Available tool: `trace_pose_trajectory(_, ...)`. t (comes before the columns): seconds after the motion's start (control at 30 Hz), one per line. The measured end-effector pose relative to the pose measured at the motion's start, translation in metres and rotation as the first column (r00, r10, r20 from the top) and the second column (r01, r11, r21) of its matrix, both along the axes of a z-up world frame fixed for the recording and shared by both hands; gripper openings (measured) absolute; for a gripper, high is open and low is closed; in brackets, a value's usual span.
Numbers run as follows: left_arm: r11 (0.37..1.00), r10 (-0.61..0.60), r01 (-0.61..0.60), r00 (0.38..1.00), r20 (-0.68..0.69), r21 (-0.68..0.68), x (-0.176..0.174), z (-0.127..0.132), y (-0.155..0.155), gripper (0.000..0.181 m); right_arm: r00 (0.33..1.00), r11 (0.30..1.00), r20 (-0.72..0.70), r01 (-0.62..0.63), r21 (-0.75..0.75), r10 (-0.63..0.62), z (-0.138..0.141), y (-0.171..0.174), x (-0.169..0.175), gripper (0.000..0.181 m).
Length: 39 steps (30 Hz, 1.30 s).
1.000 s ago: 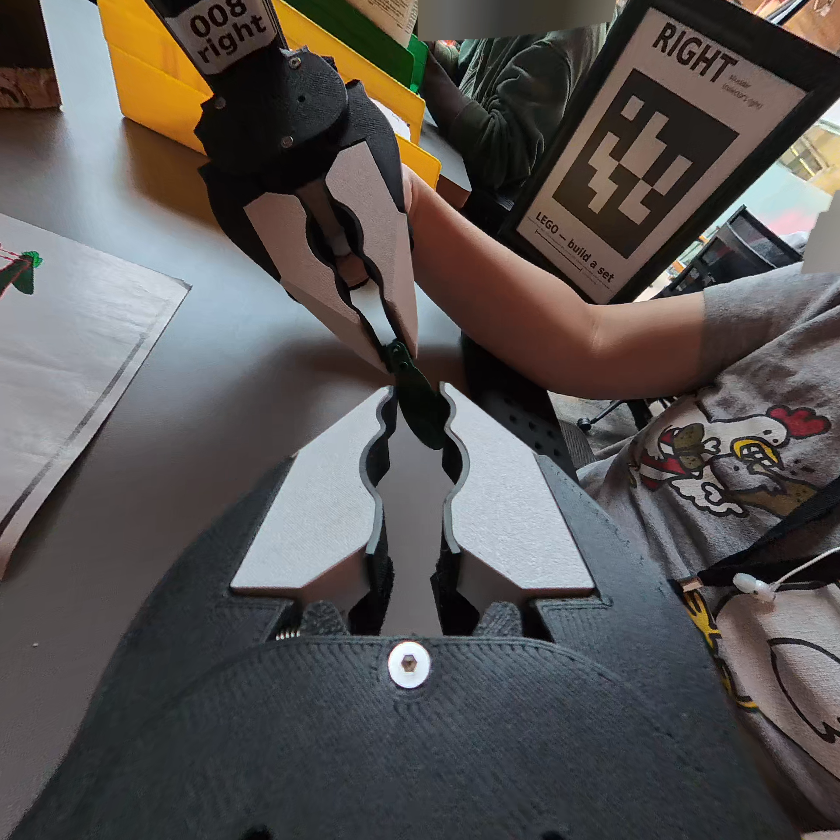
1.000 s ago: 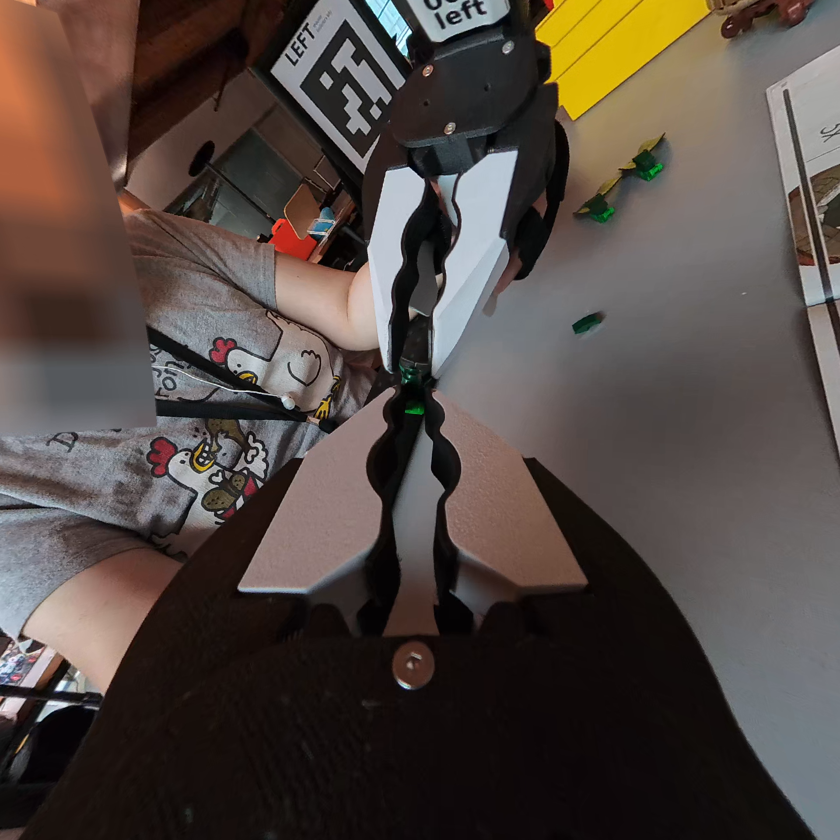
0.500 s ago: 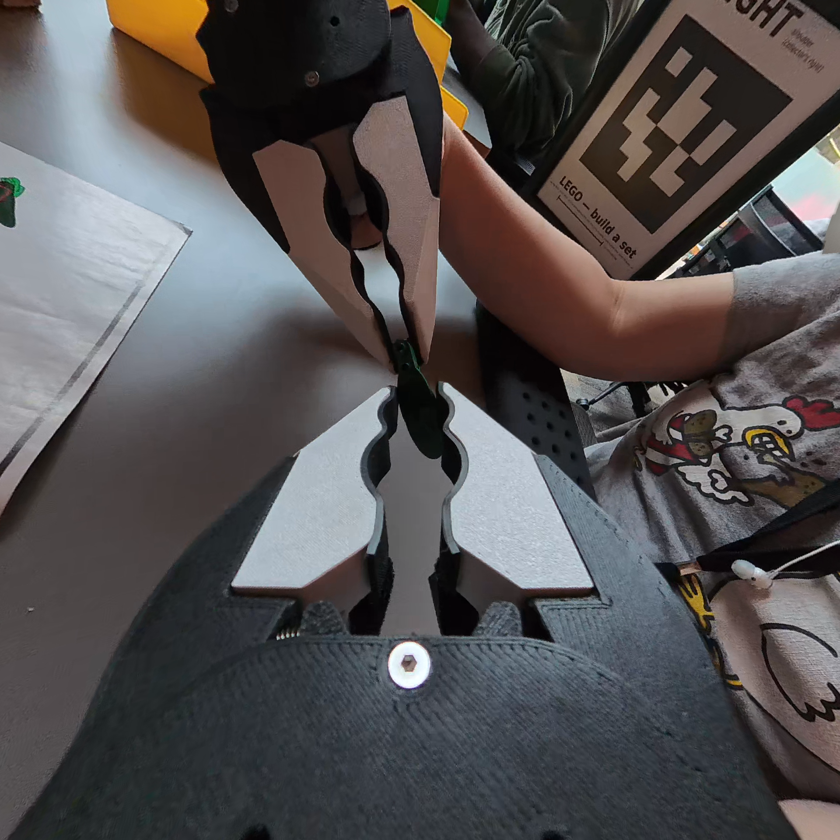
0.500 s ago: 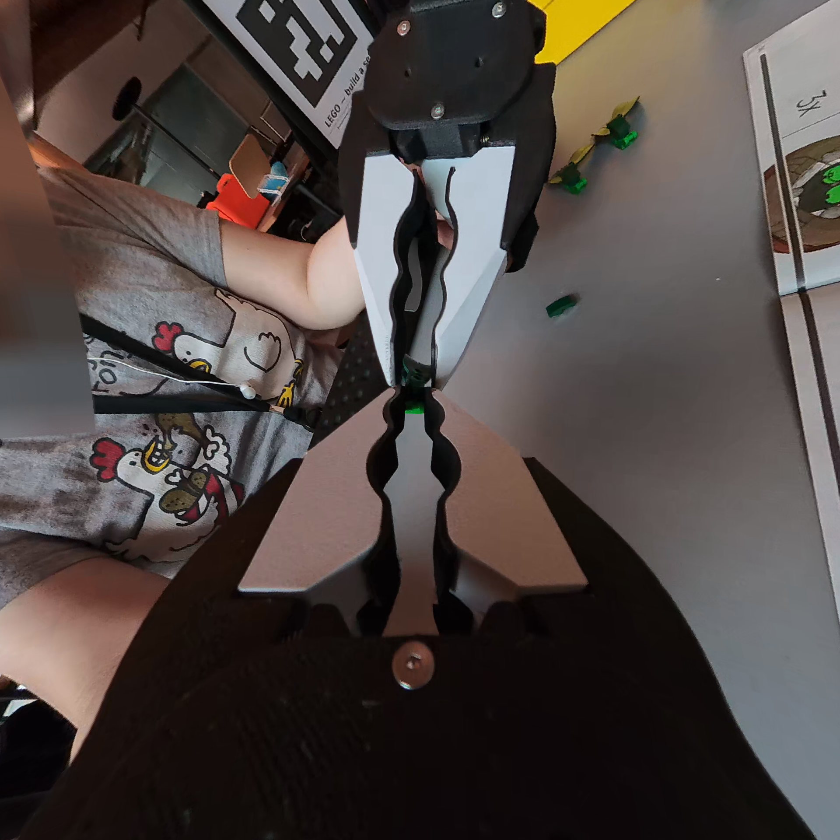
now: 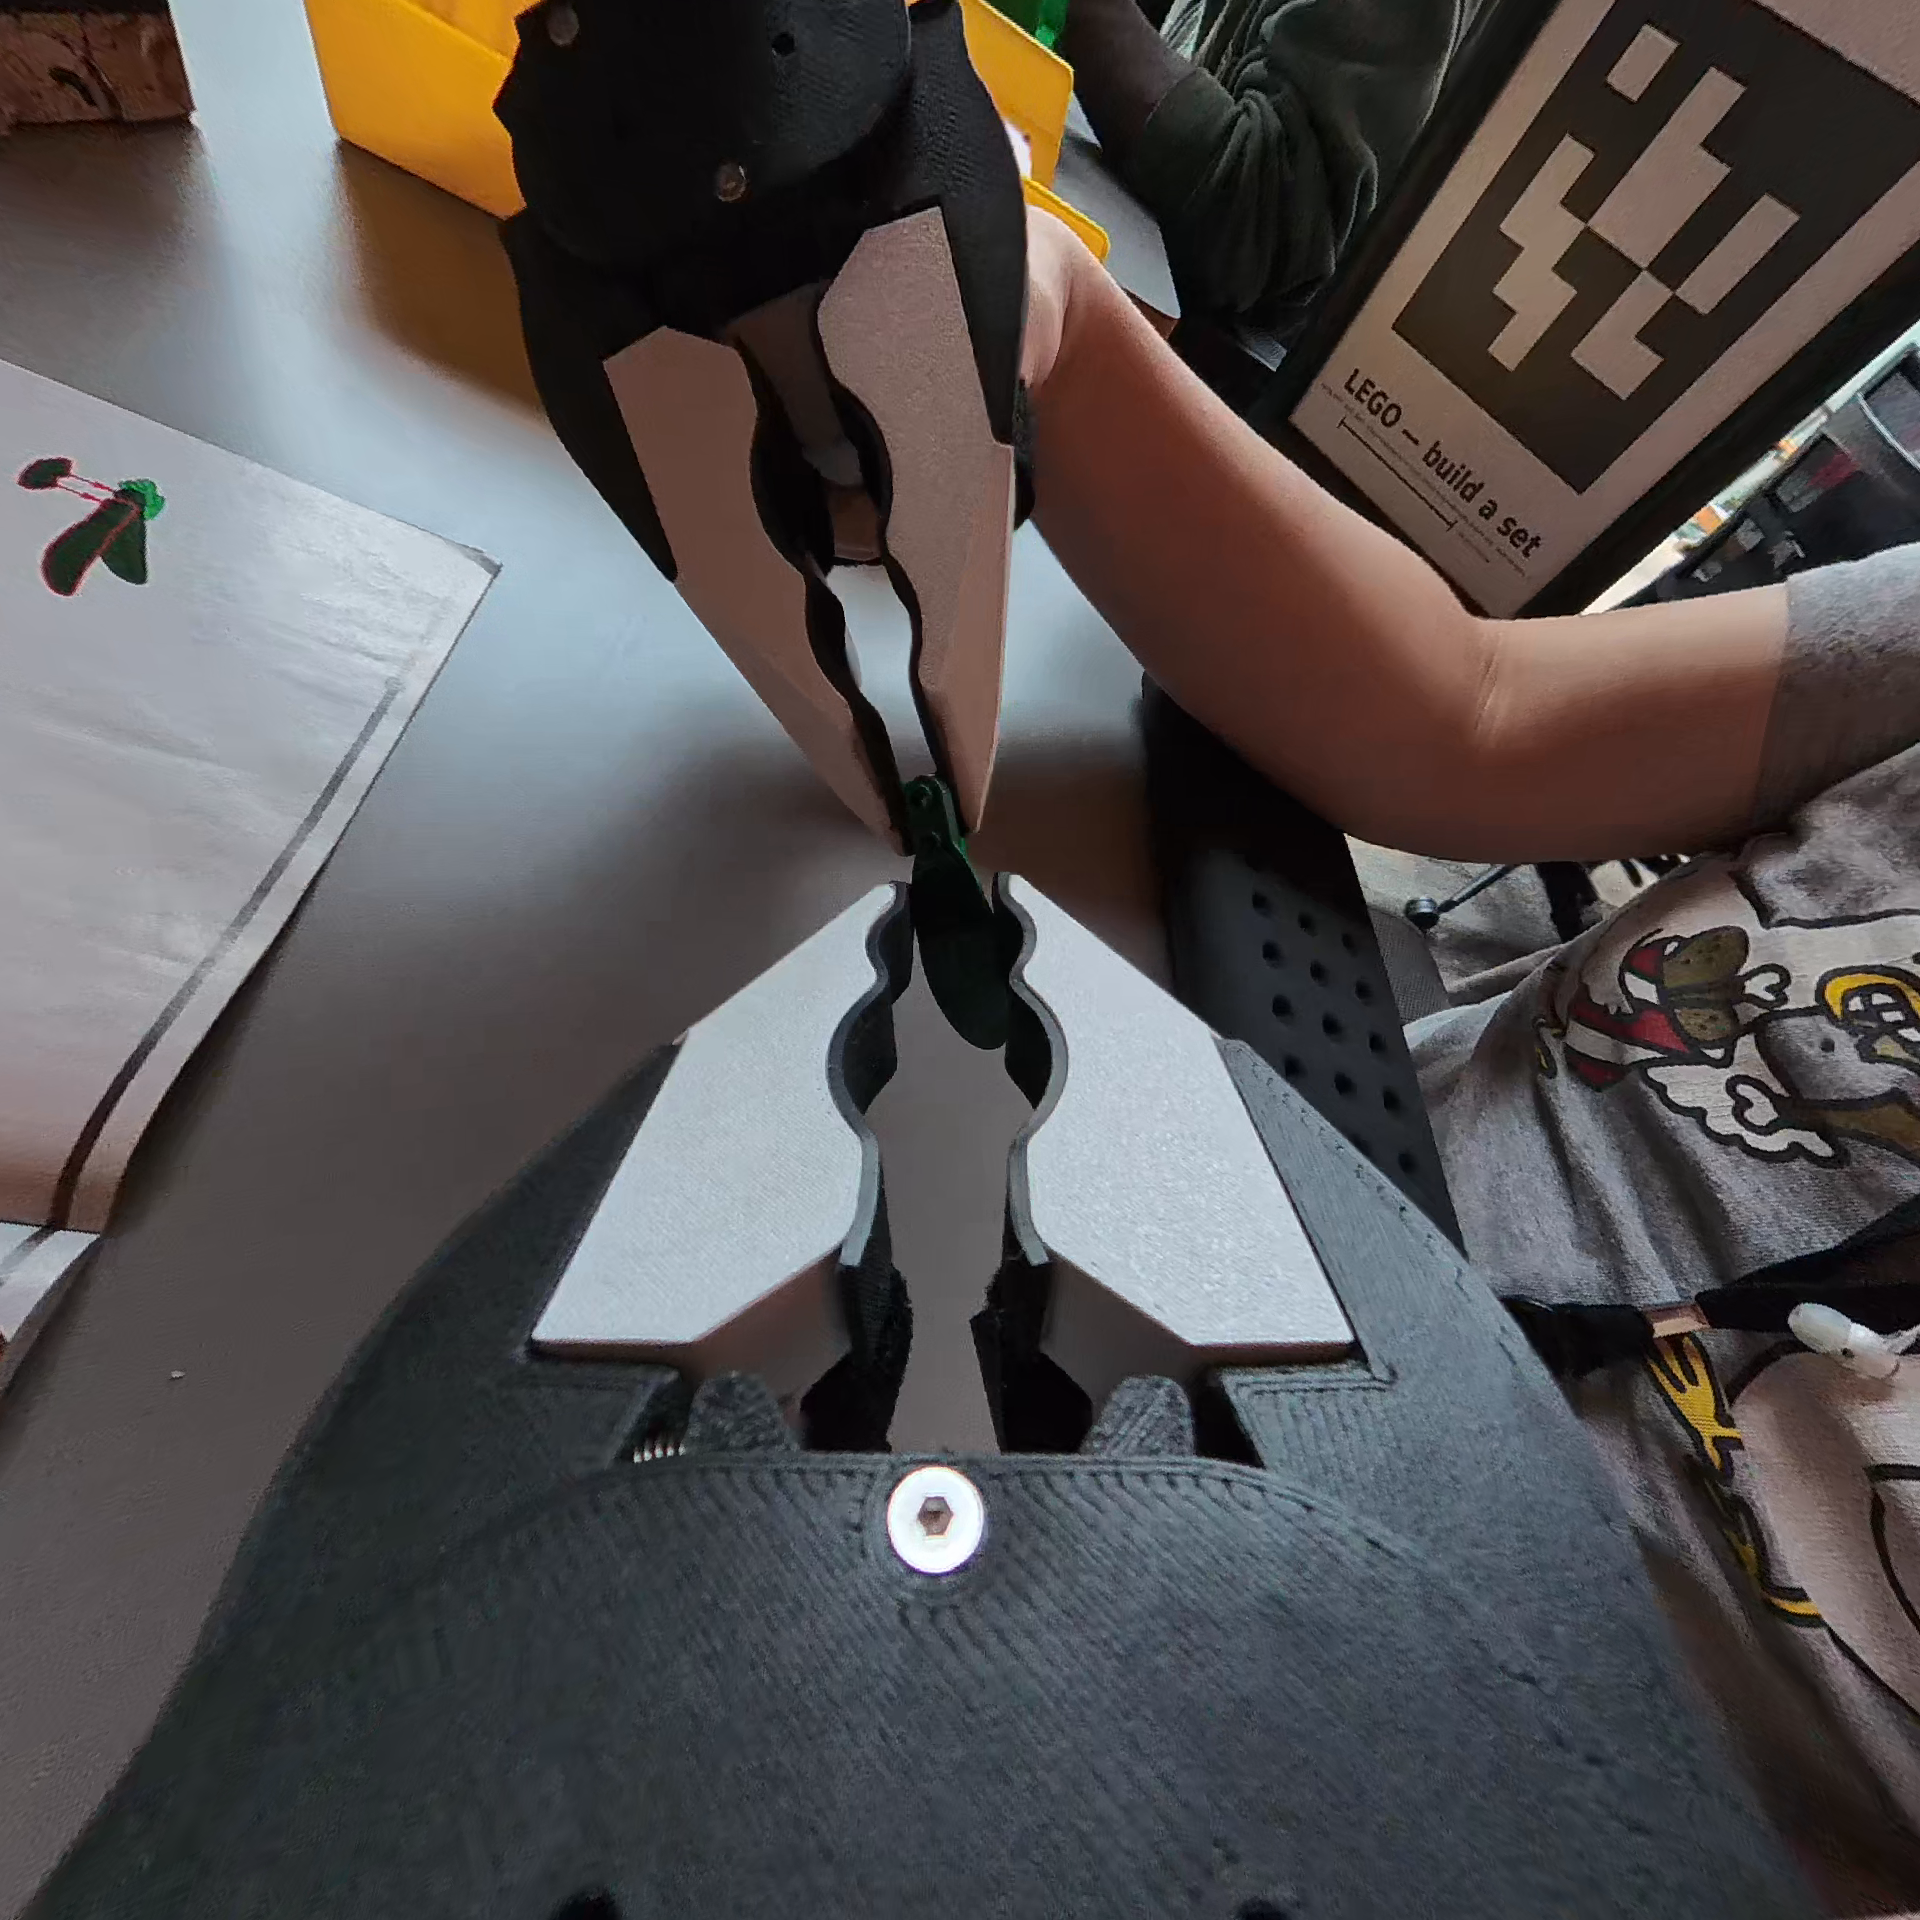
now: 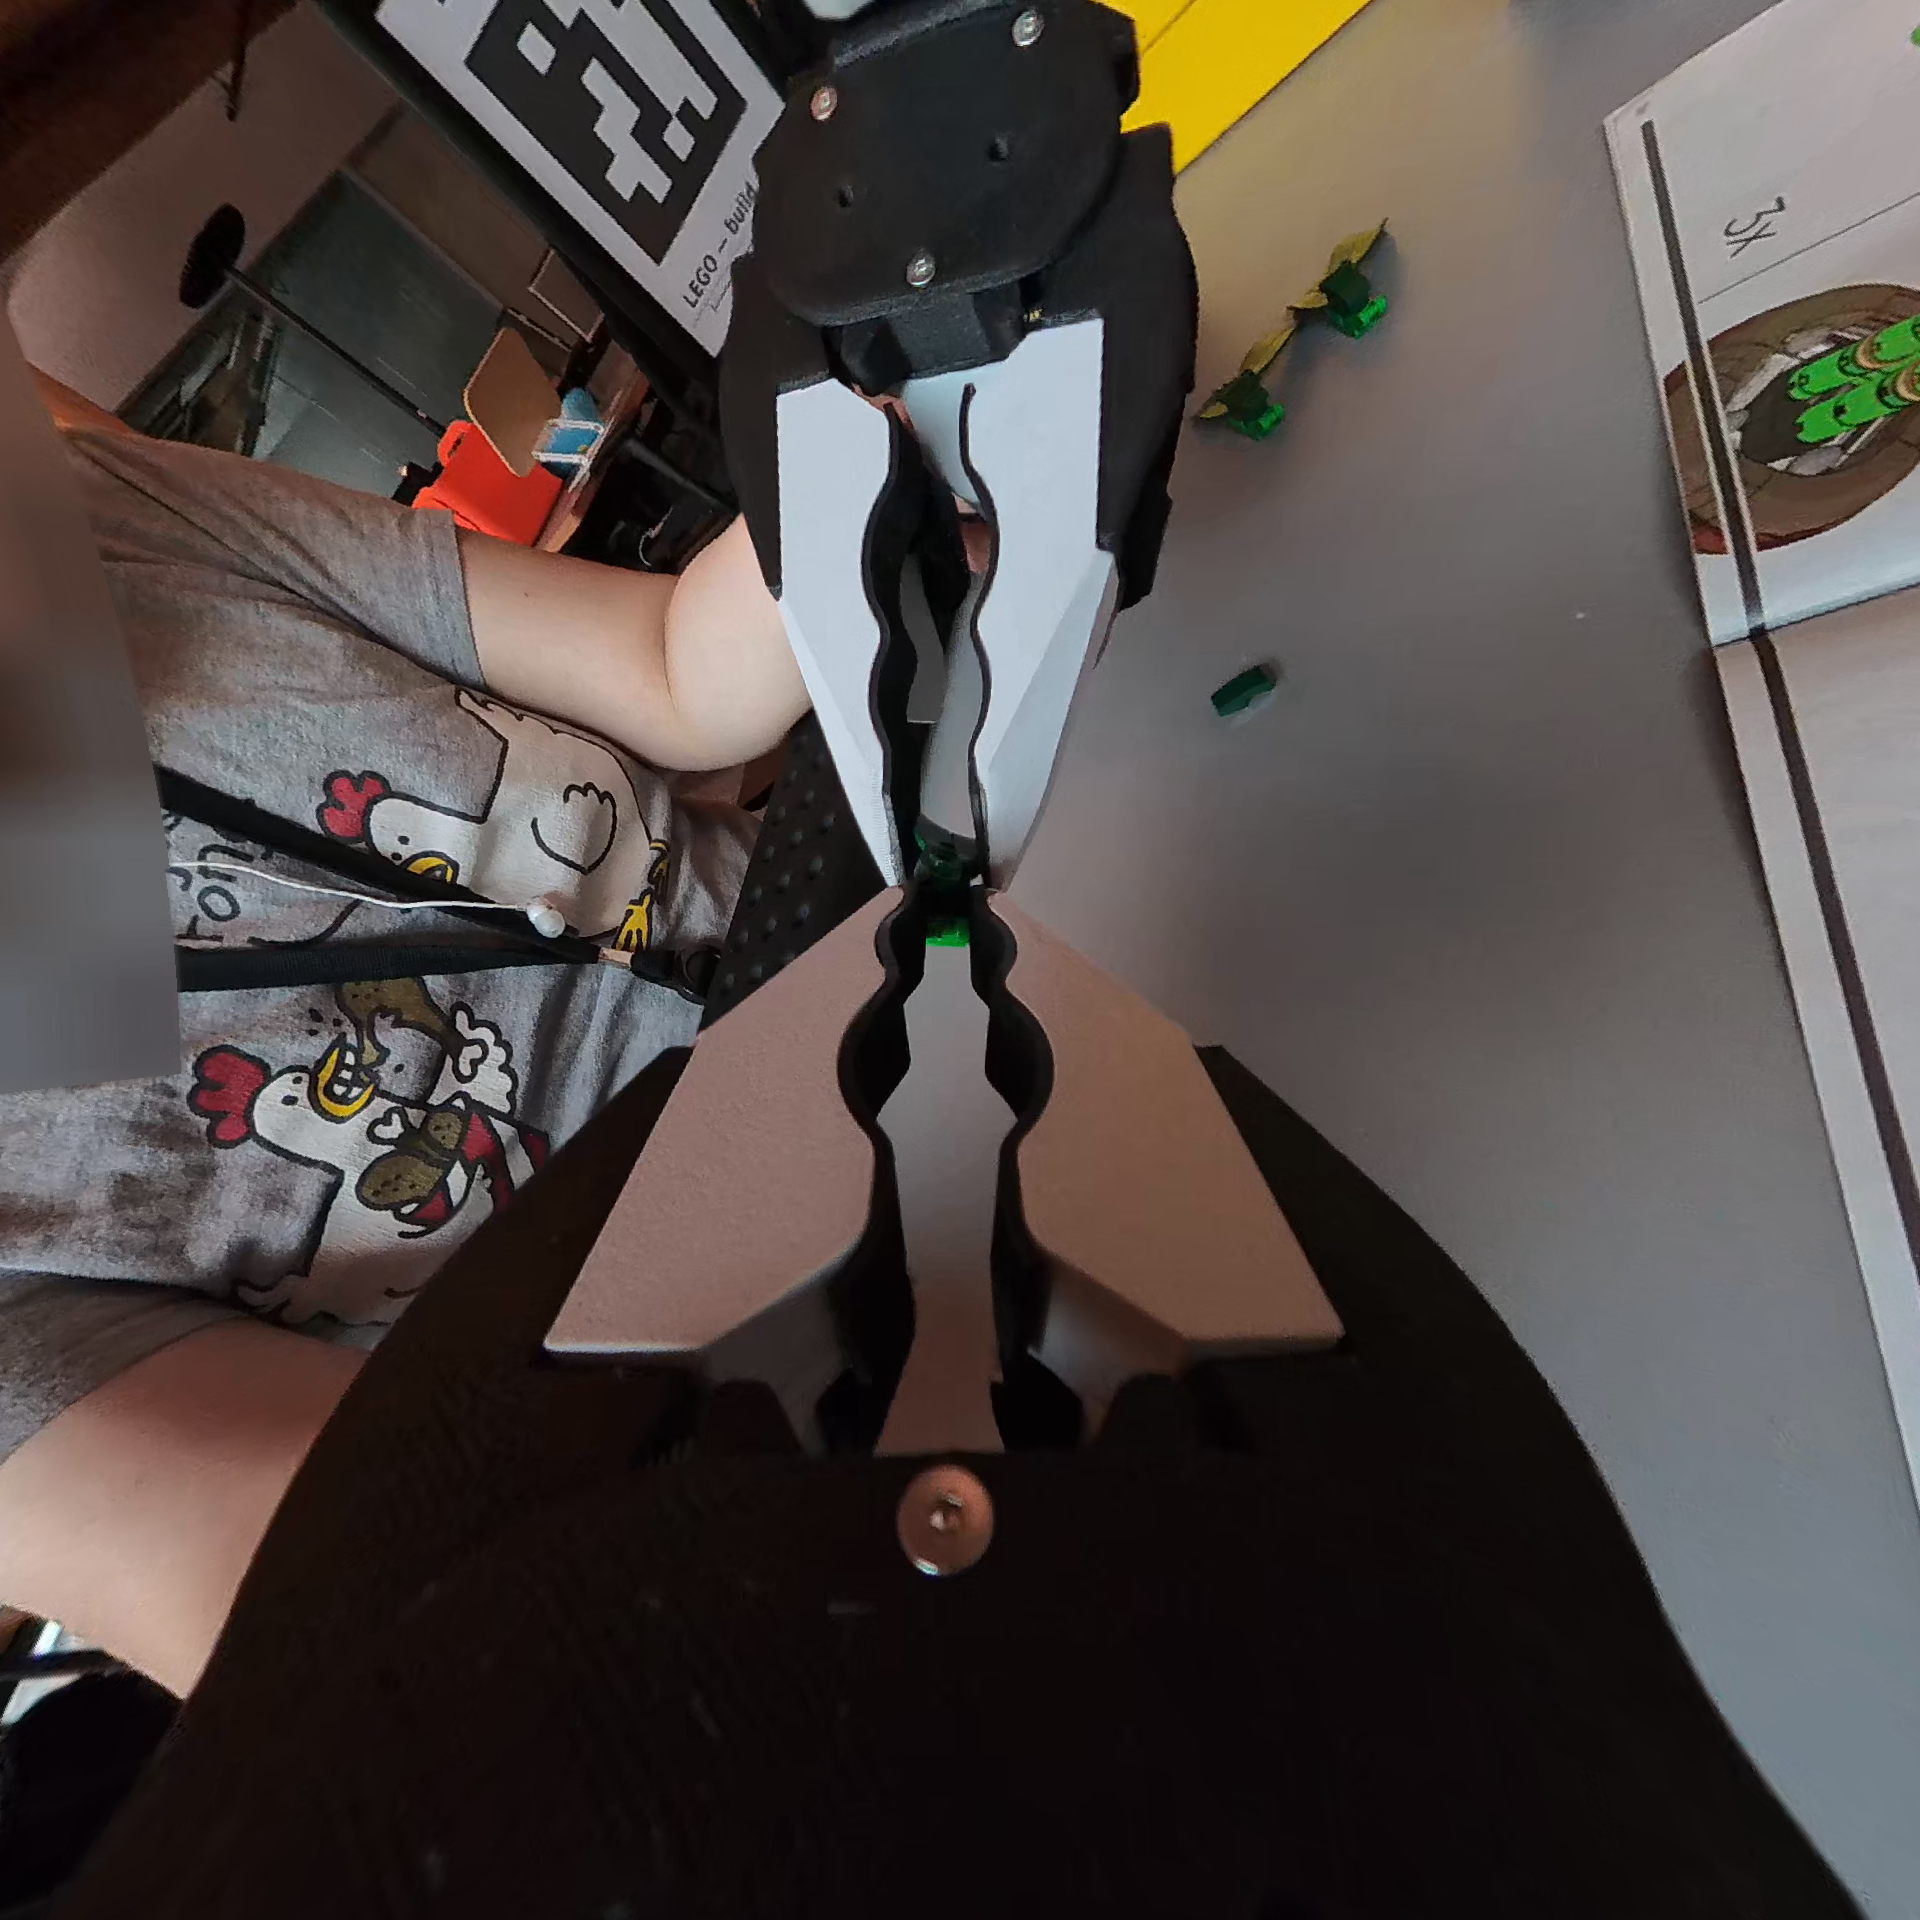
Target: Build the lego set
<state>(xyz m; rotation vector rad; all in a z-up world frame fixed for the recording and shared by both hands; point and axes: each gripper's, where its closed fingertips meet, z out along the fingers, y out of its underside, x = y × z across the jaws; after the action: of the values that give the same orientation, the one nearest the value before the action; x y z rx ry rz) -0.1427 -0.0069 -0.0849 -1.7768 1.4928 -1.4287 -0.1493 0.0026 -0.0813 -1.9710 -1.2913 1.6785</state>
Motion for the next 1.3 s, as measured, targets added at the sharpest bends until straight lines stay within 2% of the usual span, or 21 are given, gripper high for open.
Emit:
trace_pose_trajectory(0.17,1.000,0.017,-0.017,1.000,0.022,-0.024,0.001,0.003,0.003,0.013,1.000,1.000,0.014,0.027,-0.005,-0.027,0.002,0.002,0.002,0.006)
trace_pose_trajectory(0.4,0.999,0.020,-0.022,0.999,0.025,0.042,-0.002,0.003,0.004,0.020,1.000,0.997,-0.002,0.014,0.079,-0.014,0.005,0.001,-0.001,0.006)
trace_pose_trajectory(0.47,0.999,-0.001,-0.001,1.000,0.023,0.054,-0.003,0.004,0.000,0.013,1.000,0.996,0.002,0.008,0.091,-0.008,0.005,0.001,-0.002,0.006)
trace_pose_trajectory(0.6,0.995,-0.003,0.003,1.000,-0.004,0.103,-0.002,-0.001,0.000,0.013,1.000,0.994,0.015,-0.002,0.107,0.000,0.001,0.000,-0.002,0.006)
trace_pose_trajectory(1.0,0.996,0.020,-0.026,0.997,0.070,0.085,-0.002,0.011,0.006,0.012,0.996,0.995,-0.083,0.034,0.096,-0.026,0.013,0.006,-0.002,0.006)
trace_pose_trajectory(1.07,0.996,0.036,-0.042,0.997,0.075,0.079,-0.002,0.011,0.010,0.012,0.994,0.994,-0.098,0.057,0.094,-0.048,0.014,0.010,-0.002,0.007)
trace_pose_trajectory(1.17,0.994,0.066,-0.073,0.994,0.086,0.078,-0.004,0.014,0.016,0.012,0.983,0.982,-0.140,0.136,0.127,-0.118,0.019,0.025,-0.002,0.020)
trace_pose_trajectory(1.3,0.985,0.128,-0.136,0.989,0.078,0.103,-0.013,0.018,0.029,0.012,0.935,0.959,-0.255,0.273,0.077,-0.246,0.038,0.046,0.004,0.024)
